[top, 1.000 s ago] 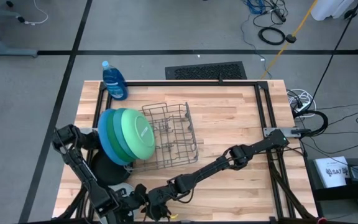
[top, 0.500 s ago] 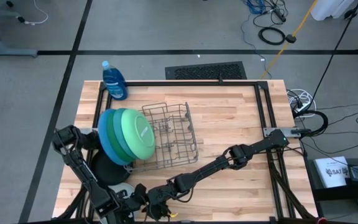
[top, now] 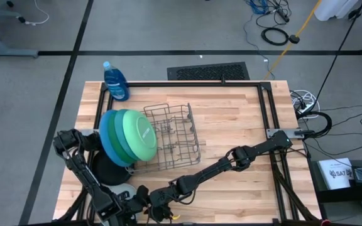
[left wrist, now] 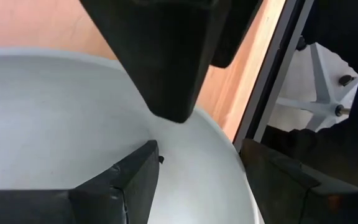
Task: Sort dishes
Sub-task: Put the gray plate into the gray dish rack
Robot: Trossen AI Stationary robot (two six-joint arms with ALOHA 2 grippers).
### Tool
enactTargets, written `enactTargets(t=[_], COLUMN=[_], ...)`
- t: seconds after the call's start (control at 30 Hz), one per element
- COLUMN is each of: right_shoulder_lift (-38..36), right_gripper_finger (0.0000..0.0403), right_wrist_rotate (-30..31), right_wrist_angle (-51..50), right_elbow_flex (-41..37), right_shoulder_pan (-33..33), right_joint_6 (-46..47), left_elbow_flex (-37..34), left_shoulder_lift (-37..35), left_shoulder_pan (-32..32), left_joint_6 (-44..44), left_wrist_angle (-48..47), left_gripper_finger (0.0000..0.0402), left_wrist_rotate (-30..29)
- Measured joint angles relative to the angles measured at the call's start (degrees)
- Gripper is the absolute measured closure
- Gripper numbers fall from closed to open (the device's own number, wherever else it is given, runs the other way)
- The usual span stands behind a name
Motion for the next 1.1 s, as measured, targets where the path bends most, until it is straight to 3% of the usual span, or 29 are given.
enactTargets(t=[0.47,0.87,1.1], right_shoulder_lift=[-0.4,-0.3,-0.5], right_gripper_finger=[0.0236,0.0282,0.0286], right_wrist_rotate=[0.3,0.3,0.0], right_wrist_angle=[-4.6,-7.4,-10.2], right_elbow_flex=[0.2,0.2,0.4], right_shoulder_pan=[0.1,-0.4,-0.4], right_joint_6=[-0.9,-1.0,-1.3], left_elbow_flex=[-0.3,-0.4,-0.4], left_shoulder_lift=[0.3,0.5,0.5], left_shoulder_pan=[0.2,0.2,0.2], left_joint_6=[6.0,7.8,8.7], left_wrist_angle=[2.1,4.0,5.3], left_gripper_finger=[0.0171,0.0171,0.0171], left_wrist_rotate=[-6.2,-9.7,-10.6])
